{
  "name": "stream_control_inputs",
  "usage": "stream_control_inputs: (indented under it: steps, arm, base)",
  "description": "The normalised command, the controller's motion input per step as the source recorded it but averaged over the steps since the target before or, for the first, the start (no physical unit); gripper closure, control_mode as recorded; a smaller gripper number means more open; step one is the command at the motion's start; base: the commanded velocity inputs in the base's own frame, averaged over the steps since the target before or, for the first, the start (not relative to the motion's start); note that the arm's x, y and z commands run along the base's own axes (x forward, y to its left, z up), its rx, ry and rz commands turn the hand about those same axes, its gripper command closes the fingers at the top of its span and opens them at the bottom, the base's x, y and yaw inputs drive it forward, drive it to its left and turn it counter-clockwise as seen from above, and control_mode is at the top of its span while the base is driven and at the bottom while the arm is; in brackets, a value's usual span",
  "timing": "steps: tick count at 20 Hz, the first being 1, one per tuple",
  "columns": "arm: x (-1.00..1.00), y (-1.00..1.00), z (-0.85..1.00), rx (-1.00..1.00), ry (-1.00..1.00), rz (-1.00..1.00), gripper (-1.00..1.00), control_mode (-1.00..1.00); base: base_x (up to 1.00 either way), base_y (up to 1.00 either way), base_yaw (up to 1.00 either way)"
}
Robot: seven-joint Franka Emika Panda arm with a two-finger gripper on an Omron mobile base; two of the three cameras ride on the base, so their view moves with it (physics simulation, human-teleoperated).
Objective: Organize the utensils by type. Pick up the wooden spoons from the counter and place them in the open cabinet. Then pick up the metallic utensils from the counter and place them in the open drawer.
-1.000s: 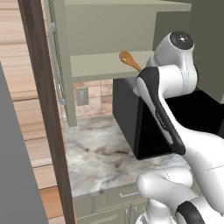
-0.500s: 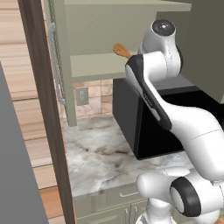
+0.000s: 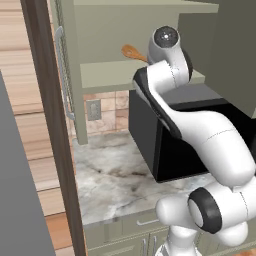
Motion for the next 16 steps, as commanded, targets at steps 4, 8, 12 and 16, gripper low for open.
stream_control_inputs:
  steps: [4, 8, 12, 16]
  arm:
    - [0.36, 0.0, 0.0, -0.1, -0.12, 0.0, 1.0, -1.0]
    - [0.36, 0.0, 0.03, 0.0, 0.08, 0.0, 1.0, -1.0]
    - [0.36, 0.0, 0.05, 0.0, 0.12, 0.01, 1.0, -1.0]
    - [0.41, 0.0, 0.0, 0.0, 0.02, 0.0, 1.0, -1.0]
  base:
    - [0.0, 0.0, 0.0]
    - [0.0, 0.0, 0.0]
    - [0.0, 0.0, 0.0]
    - [0.0, 0.0, 0.0]
